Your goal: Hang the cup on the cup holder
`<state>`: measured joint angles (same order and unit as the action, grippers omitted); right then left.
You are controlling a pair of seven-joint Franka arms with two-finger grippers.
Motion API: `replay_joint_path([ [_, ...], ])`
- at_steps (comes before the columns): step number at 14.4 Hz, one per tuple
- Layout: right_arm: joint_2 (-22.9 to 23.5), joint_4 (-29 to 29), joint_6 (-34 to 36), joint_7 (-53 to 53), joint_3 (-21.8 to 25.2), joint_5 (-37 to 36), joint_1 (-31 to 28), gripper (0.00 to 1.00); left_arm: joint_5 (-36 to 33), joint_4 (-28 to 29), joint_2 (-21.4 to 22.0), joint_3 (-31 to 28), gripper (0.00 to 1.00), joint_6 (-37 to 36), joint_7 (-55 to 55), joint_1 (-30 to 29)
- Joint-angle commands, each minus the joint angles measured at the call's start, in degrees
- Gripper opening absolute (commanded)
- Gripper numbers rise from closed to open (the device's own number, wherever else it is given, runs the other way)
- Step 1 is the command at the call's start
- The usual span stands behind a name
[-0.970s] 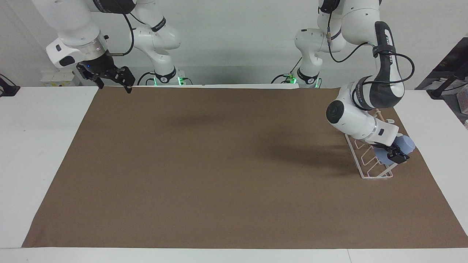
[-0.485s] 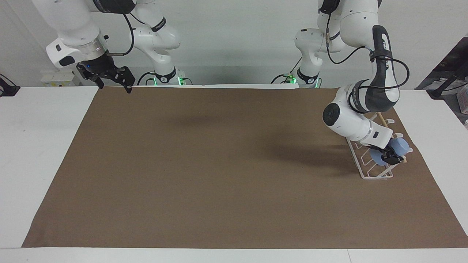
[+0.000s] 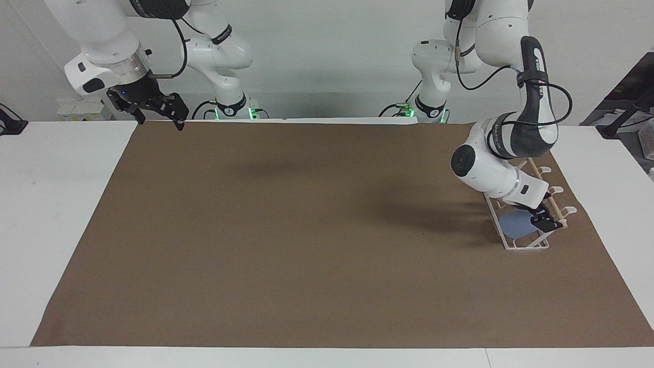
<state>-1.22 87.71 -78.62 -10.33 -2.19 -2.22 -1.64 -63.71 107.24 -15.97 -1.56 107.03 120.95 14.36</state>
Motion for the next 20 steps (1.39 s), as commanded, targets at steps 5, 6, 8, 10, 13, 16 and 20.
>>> replay_joint_path([
  [5,-0.8,0.8,0.4,0.8,0.2,-0.1,0.0,0.99,9.2,-5.5,0.5,0.2,1.0,-1.6,-9.7,-0.6],
  [6,-0.8,0.8,0.4,0.8,0.2,-0.1,0.0,0.99,11.7,-8.0,0.4,0.2,1.0,-3.0,-12.3,-0.6],
  [8,-0.8,0.8,0.5,0.8,0.2,-0.1,0.0,0.99,14.9,-12.2,0.6,0.2,1.0,-5.2,-17.7,-0.6],
  [10,-0.8,0.8,0.4,0.8,0.2,-0.1,0.0,0.99,19.3,-17.1,0.7,0.2,1.0,-8.6,-23.7,-0.8],
  [13,-0.8,0.8,0.4,0.8,0.2,-0.1,0.0,0.99,24.8,-19.0,2.2,0.2,1.0,-10.5,-30.7,-1.1],
  [16,-0.8,0.8,0.4,0.8,0.2,-0.1,0.0,0.99,35.9,-18.8,6.4,-0.5,1.0,-11.0,-40.5,-1.8],
  [20,-0.8,0.8,0.4,0.8,0.2,-0.1,0.0,0.99,48.6,-18.6,8.9,-0.4,1.0,-15.4,-52.1,-5.3],
])
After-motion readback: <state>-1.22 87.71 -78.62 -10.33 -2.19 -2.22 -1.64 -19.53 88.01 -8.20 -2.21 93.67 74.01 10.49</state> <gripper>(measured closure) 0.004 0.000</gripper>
